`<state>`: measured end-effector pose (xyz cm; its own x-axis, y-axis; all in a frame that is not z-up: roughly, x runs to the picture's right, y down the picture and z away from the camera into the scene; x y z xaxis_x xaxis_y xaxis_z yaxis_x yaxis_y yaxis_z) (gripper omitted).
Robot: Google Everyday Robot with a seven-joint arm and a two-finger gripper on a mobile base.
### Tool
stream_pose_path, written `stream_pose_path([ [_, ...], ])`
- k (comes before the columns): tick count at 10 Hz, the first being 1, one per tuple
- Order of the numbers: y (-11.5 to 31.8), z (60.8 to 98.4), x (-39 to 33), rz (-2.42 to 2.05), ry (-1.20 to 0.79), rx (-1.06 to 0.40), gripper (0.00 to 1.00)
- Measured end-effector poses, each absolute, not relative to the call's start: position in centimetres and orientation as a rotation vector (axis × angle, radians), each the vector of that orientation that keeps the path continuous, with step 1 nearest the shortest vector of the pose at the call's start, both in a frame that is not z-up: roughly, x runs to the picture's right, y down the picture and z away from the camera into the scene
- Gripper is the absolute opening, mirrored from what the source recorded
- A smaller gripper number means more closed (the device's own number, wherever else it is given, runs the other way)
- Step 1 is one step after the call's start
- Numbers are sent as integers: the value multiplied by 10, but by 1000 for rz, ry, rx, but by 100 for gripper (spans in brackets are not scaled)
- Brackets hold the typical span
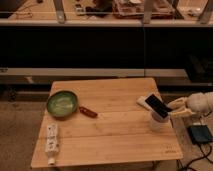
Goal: Place the eraser in the ceramic cup
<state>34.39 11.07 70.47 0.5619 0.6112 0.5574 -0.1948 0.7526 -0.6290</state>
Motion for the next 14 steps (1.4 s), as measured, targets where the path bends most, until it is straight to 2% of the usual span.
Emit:
stream_pose_path([
  [3, 122, 711, 354, 527, -842, -564, 2],
  [6, 127, 713, 361, 522, -819, -578, 30],
  [10, 129, 715, 362, 513, -796, -598, 72],
  [12, 127, 716, 360, 507, -793, -603, 80],
  [14, 127, 717, 359, 503, -782, -607, 80],
])
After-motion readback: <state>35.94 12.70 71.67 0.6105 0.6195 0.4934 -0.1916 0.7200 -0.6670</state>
